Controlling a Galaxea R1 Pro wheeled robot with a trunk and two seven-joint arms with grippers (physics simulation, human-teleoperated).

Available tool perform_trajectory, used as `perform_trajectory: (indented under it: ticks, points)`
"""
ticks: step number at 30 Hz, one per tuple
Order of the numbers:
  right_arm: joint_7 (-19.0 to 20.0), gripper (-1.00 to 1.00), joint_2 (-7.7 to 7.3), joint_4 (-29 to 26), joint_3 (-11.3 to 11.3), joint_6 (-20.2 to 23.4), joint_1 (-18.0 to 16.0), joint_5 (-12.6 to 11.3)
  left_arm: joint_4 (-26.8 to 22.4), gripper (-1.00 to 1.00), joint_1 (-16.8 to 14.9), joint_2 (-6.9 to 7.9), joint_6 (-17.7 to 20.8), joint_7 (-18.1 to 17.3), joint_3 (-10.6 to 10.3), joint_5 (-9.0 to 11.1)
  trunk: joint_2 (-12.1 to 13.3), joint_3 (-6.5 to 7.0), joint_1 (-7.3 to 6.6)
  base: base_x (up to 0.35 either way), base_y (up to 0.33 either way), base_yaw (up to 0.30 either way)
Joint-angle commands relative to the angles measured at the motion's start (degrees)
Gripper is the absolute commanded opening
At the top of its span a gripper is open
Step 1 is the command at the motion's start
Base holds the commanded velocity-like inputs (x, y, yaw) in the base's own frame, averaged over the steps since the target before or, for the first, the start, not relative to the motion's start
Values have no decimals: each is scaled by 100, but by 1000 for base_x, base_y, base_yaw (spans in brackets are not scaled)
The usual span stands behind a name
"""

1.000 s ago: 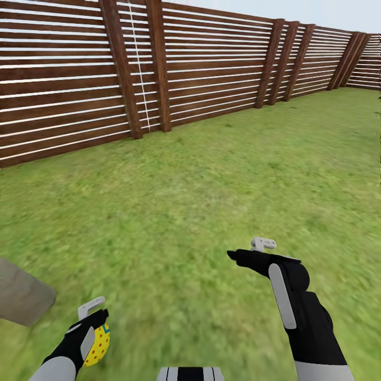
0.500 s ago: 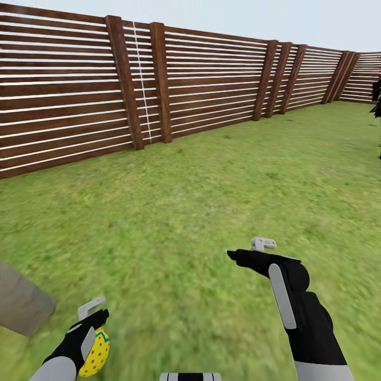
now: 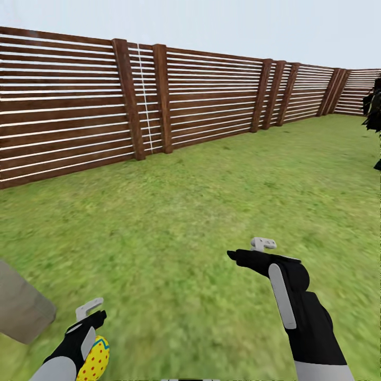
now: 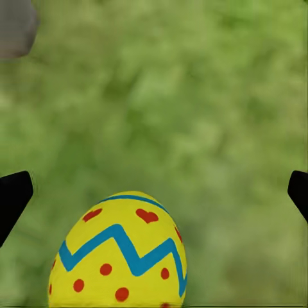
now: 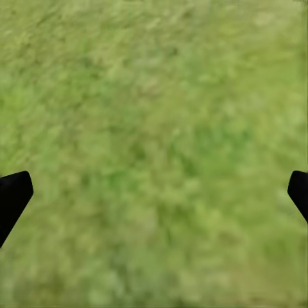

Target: Take the three Easter eggs out of the wicker basket on the lawn in the garden, then place them on the lawn next to a single tree (choose any tree) so that all three eggs are next to the same tree and none are left in the basket.

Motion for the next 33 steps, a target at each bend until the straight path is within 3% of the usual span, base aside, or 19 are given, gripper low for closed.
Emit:
perform_trajectory:
  ticks: [1,14,22,30,33]
  points:
    - [-22,100,4,-4,-13,24,-4,-39,-8,100,-4,-4,26,11,28,-60,0,18,-5,-207,0,0]
    - [-22,100,4,-4,-18,31,-4,-39,-3,100,-4,-17,32,20,28,-72,17,306,-39,-60,0,24]
    - [-22,100,4,-4,-12,33,-4,-39,1,100,-4,-18,43,11,28,-83,28,483,-59,-18,0,239]
    - [-22,100,4,-4,-10,33,-4,-39,15,100,-4,-22,51,12,28,-92,38,661,-80,-261,0,284]
    - [-22,100,4,-4,-11,33,-4,-39,27,100,-4,-22,48,23,28,-92,159,714,-146,-233,0,288]
